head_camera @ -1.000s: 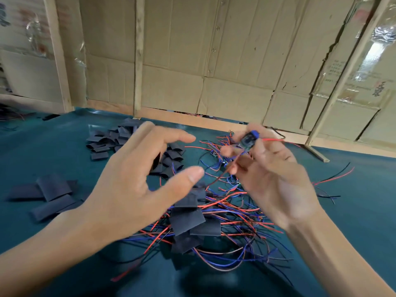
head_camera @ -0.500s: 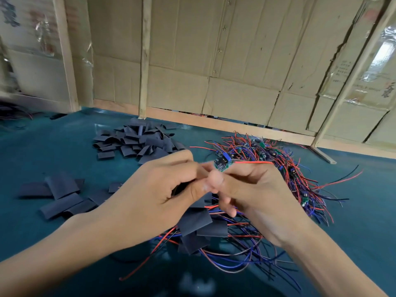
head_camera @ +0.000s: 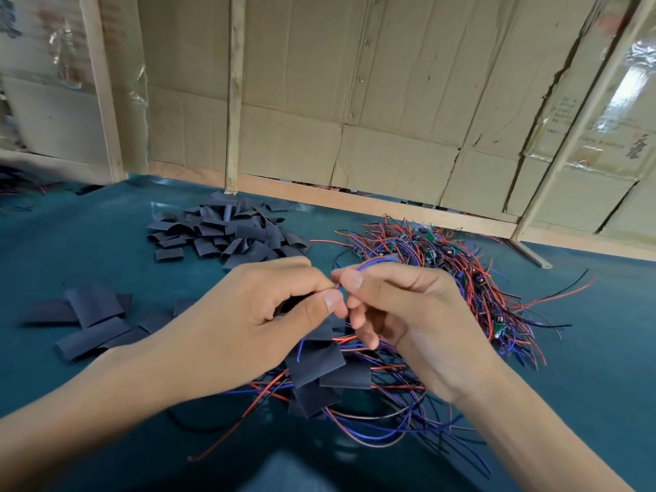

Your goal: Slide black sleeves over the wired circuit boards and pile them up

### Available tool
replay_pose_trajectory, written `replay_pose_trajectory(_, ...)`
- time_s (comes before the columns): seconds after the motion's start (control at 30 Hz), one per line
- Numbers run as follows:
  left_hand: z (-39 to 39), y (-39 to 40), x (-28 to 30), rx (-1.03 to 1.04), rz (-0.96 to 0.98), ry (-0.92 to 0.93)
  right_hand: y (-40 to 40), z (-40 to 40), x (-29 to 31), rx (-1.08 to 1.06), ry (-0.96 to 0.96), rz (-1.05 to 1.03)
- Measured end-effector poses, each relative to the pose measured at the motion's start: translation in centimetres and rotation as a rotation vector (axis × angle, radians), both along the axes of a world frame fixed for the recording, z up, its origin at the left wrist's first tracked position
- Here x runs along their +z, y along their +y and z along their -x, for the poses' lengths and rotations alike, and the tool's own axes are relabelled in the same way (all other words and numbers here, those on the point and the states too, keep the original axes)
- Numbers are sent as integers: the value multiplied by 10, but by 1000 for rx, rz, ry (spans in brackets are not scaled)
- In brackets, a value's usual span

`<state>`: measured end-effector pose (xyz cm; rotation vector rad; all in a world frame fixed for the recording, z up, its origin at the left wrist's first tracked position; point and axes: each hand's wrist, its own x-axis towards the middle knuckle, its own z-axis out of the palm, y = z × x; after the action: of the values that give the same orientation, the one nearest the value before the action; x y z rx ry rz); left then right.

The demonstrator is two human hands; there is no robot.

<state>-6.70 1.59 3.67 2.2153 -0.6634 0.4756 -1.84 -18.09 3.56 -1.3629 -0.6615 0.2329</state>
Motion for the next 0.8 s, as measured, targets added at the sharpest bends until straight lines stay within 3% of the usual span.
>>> replay_pose_trajectory(0.27, -5, 1, -10, 31, -45, 5, -4, -7, 5, -169, 28, -209)
replay_pose_trajectory(0.43, -13, 12, -18, -151, 145, 198, -9, -9, 11, -178, -41, -336)
replay_pose_trajectory(0.67, -27, 0, -30, -153, 139, -161, -3, -4, 8, -151, -59, -352)
replay_pose_trajectory(0.8, -32, 3, -34, -145, 170, -199, -2, -4, 7, -181, -69, -340)
